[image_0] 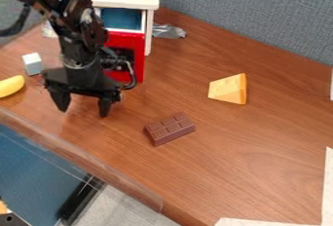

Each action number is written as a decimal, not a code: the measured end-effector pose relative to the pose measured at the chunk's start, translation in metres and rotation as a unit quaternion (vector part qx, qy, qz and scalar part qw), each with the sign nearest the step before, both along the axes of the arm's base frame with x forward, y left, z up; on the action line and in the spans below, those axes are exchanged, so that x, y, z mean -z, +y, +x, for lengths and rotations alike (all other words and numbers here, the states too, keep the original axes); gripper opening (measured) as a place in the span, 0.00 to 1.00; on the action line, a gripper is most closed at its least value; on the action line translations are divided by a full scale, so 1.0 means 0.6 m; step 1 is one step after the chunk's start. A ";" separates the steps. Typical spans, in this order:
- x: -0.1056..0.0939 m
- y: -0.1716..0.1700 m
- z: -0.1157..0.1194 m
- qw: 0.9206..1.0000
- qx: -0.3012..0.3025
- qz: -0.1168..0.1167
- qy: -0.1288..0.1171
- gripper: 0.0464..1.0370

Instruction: Close the drawer

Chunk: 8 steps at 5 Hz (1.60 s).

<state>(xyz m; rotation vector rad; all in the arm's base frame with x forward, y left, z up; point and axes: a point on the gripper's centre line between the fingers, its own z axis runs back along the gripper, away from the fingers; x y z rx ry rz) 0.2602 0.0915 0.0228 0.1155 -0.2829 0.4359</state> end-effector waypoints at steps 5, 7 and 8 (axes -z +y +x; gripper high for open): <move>0.014 0.067 0.089 0.999 -0.032 0.024 0.002 0.96; 0.016 0.068 0.092 0.999 -0.043 0.009 0.015 0.96; 0.012 0.051 0.052 0.999 -0.035 -0.001 0.031 0.96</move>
